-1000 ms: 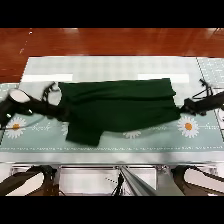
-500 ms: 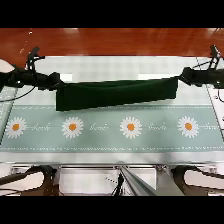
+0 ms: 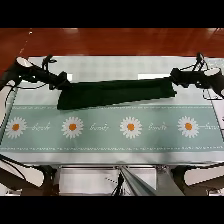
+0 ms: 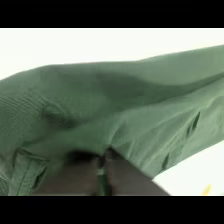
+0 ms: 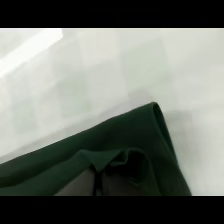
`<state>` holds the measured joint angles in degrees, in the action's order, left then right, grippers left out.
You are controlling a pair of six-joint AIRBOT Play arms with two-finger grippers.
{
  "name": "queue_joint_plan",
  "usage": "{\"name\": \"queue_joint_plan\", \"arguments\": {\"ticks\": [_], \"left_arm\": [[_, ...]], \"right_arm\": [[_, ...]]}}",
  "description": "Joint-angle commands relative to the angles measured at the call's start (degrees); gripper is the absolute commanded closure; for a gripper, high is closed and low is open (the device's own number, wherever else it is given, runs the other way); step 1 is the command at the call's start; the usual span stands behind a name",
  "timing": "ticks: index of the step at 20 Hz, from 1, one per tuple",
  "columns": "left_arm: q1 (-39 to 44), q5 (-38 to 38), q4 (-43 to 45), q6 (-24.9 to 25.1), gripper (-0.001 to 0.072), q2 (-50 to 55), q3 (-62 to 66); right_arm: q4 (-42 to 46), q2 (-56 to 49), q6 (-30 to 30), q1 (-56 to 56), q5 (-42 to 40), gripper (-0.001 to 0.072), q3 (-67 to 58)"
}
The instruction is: Fold the shirts.
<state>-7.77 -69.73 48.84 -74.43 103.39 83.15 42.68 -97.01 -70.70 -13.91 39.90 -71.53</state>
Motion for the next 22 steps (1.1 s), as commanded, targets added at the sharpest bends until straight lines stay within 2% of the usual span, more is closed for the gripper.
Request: {"name": "queue_joint_plan", "arguments": {"ticks": [1, 2, 4, 5, 6, 8, 10, 11, 16, 17, 18, 19, 20, 21, 22], "left_arm": [[-2.1, -5.46, 0.02, -0.39, 0.0303, 2.64, 1.2], [-3.19, -7.43, 0.0, -0.39, 0.0238, 2.36, 1.68], [-5.25, -10.97, -0.04, -0.42, 0.023, 1.18, 2.58], [-5.79, -11.39, -0.02, -0.37, 0.0231, 0.2, 2.69], [-5.99, -11.28, -0.02, -0.31, 0.0231, -1.14, 2.69], [-5.68, -10.64, -0.04, -0.15, 0.0232, -3.76, 2.71], [-4.66, -10.36, -0.22, 0.35, 0.0232, -6.12, 2.73], [-4.11, -10.36, -0.59, 0.74, 0.0232, -7.1, 2.75], [-1.84, -10.19, -4.87, 1.86, 0.0232, -11.1, 2.8], [-1.57, -10.05, -5.35, 1.84, 0.0233, -11.61, 2.82], [-1.42, -9.79, -5.38, 1.81, 0.0233, -11.91, 2.84], [-1.2, -9.6, -5.38, 1.81, 0.0235, -12.09, 2.89], [-1.05, -9.18, -5.4, 1.75, 0.0237, -12.22, 2.89], [-0.7, -8.55, -5.4, 1.29, 0.0272, -12.33, 2.89], [-0.11, -7.78, -5.42, 1.14, 0.0391, -12.33, 2.86]], "right_arm": [[3.45, -0.66, 0.17, -0.87, -0.57, 0.0277, -0.2], [6.45, 0.42, 0.2, -1.92, -0.15, 0.0253, -0.2], [13.88, 2.82, -2.64, -4.35, 1.66, 0.0253, -0.2], [17.51, 3.67, -6.32, -5.53, 3.04, 0.024, -0.2], [18.6, 3.78, -8.9, -6.71, 4.74, 0.0186, -0.2], [13.0, 2.47, -7.91, -8.76, 9.42, 0.0114, -0.2], [2.4, -0.28, -2.58, -9.66, 12.87, 0.0107, -0.2], [-1.2, -1.84, -1.79, -9.51, 13.57, 0.0105, -0.2], [-12.28, -7.41, 1.33, -4.46, 9.6, 0.0105, -0.2], [-14.23, -7.58, 1.92, -3.32, 7.13, 0.0182, -0.2], [-15.5, -7.32, 2.8, -2.49, 5.07, 0.0391, -0.2], [-16.63, -6.6, 3.26, -2.27, 4.39, 0.0634, -0.2], [-16.85, -5.42, 4.11, -2.29, 4.63, 0.0686, -0.2], [-16.61, -3.48, 5.68, -2.4, 5.4, 0.0686, -0.2], [-15.91, -1.18, 6.54, -2.67, 6.47, 0.0687, -0.2]]}}
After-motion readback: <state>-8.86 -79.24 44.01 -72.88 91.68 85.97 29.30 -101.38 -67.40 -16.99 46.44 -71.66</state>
